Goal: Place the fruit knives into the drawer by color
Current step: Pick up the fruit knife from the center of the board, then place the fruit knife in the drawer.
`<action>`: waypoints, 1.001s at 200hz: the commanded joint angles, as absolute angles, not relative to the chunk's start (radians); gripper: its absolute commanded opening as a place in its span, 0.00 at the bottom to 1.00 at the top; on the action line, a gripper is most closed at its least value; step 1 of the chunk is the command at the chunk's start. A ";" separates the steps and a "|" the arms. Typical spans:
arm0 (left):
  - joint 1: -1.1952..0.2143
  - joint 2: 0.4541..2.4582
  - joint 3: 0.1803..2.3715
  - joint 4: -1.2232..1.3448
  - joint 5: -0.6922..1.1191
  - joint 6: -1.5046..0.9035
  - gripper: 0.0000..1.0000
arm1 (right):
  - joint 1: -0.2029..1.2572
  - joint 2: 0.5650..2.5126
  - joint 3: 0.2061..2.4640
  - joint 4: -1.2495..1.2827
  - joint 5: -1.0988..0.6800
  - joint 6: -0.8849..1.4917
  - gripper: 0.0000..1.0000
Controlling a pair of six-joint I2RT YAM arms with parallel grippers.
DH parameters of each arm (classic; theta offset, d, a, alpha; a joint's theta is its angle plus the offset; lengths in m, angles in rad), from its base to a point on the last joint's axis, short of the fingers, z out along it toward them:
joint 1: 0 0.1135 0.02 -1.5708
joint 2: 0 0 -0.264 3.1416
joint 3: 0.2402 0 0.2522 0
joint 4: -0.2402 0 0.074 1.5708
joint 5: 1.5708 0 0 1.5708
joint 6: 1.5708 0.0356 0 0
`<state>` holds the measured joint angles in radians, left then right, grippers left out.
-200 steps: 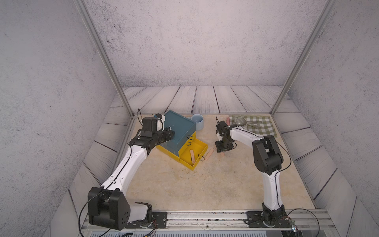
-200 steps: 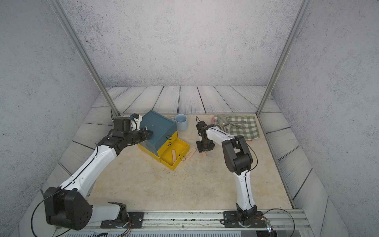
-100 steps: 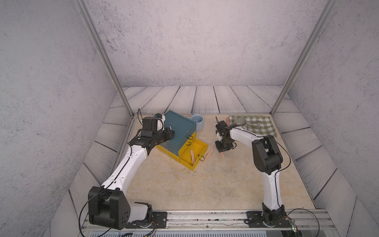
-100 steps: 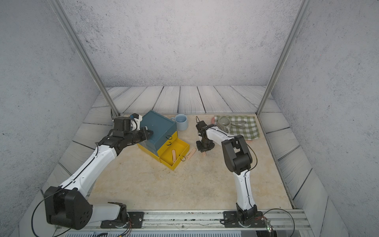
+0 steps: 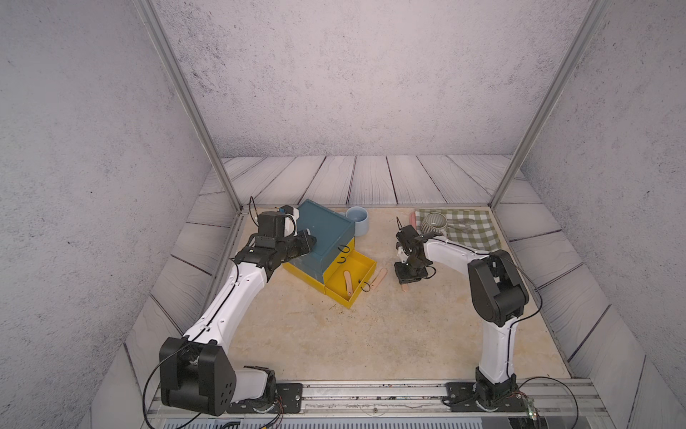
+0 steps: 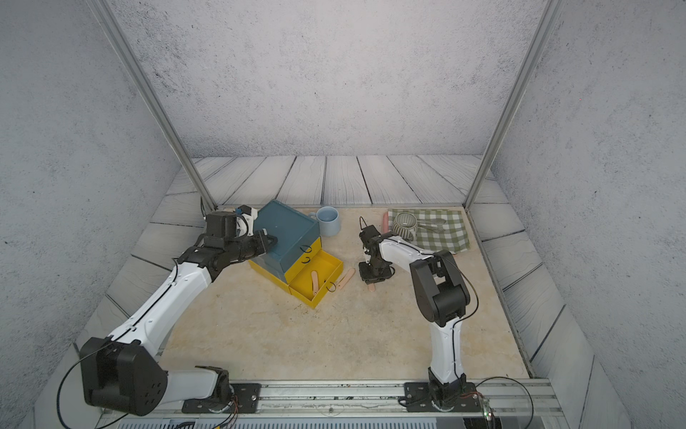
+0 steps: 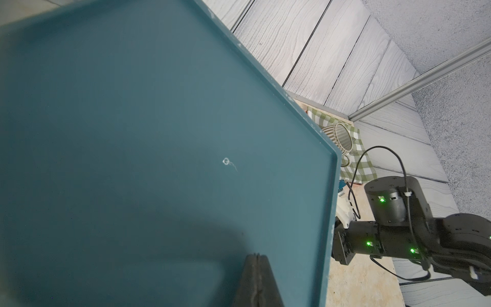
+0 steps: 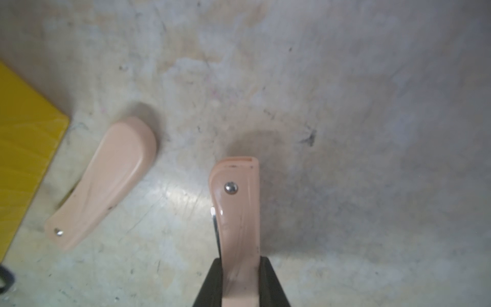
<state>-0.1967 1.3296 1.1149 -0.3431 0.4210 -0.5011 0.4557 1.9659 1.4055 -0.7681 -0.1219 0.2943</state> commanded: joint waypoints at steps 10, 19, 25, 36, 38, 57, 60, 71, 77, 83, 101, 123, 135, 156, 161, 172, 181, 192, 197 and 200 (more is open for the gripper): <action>-0.189 1.364 1.083 -0.492 0.388 -0.495 0.00 | 0.471 1.836 1.378 -0.775 -0.184 0.347 0.23; -0.189 1.365 1.083 -0.491 0.390 -0.495 0.00 | 0.479 1.812 1.376 -0.776 -0.203 0.361 0.23; -0.189 1.365 1.083 -0.492 0.390 -0.495 0.00 | 0.484 1.800 1.378 -0.776 -0.218 0.368 0.23; -0.189 1.367 1.083 -0.490 0.391 -0.495 0.00 | 0.498 1.783 1.384 -0.778 -0.244 0.387 0.24; -0.189 1.367 1.082 -0.489 0.391 -0.496 0.00 | 0.501 1.780 1.386 -0.778 -0.249 0.391 0.24; -0.189 1.367 1.083 -0.488 0.391 -0.496 0.00 | 0.536 1.760 1.402 -0.768 -0.286 0.428 0.25; -0.189 1.367 1.081 -0.488 0.391 -0.496 0.00 | 0.542 1.757 1.404 -0.764 -0.291 0.436 0.25; -0.189 1.367 1.079 -0.485 0.391 -0.496 0.00 | 0.564 1.749 1.417 -0.756 -0.306 0.457 0.26; -0.189 1.368 1.079 -0.485 0.393 -0.496 0.00 | 0.577 1.745 1.427 -0.756 -0.303 0.470 0.26; -0.189 1.370 1.081 -0.484 0.394 -0.497 0.00 | 0.588 1.743 1.434 -0.755 -0.302 0.482 0.26; -0.189 1.371 1.080 -0.481 0.397 -0.498 0.00 | 0.613 1.738 1.461 -0.747 -0.304 0.518 0.25; -0.189 1.369 1.078 -0.478 0.400 -0.499 0.00 | 0.633 1.736 1.479 -0.721 -0.310 0.562 0.26; -0.189 1.366 1.080 -0.477 0.402 -0.501 0.00 | 0.642 1.746 1.487 -0.710 -0.313 0.581 0.26; -0.189 1.365 1.076 -0.476 0.403 -0.501 0.00 | 0.657 1.774 1.503 -0.689 -0.314 0.609 0.26; -0.188 1.365 1.078 -0.476 0.403 -0.502 0.00 | 0.658 1.781 1.505 -0.680 -0.316 0.616 0.26; -0.189 1.364 1.077 -0.478 0.405 -0.501 0.00 | 0.664 1.792 1.503 -0.656 -0.318 0.638 0.26; -0.189 1.363 1.077 -0.477 0.405 -0.500 0.00 | 0.668 1.800 1.500 -0.624 -0.318 0.654 0.26; -0.189 1.361 1.077 -0.477 0.404 -0.501 0.00 | 0.670 1.813 1.499 -0.597 -0.327 0.672 0.26; -0.189 1.362 1.077 -0.479 0.405 -0.500 0.00 | 0.673 1.821 1.502 -0.584 -0.331 0.678 0.26; -0.189 1.362 1.078 -0.478 0.405 -0.501 0.00 | 0.673 1.825 1.502 -0.578 -0.333 0.682 0.26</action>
<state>-0.1963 1.3296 1.1149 -0.3408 0.4229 -0.5018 0.6624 1.7836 1.4826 -0.6468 -0.3122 0.6220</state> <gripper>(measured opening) 0.044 0.257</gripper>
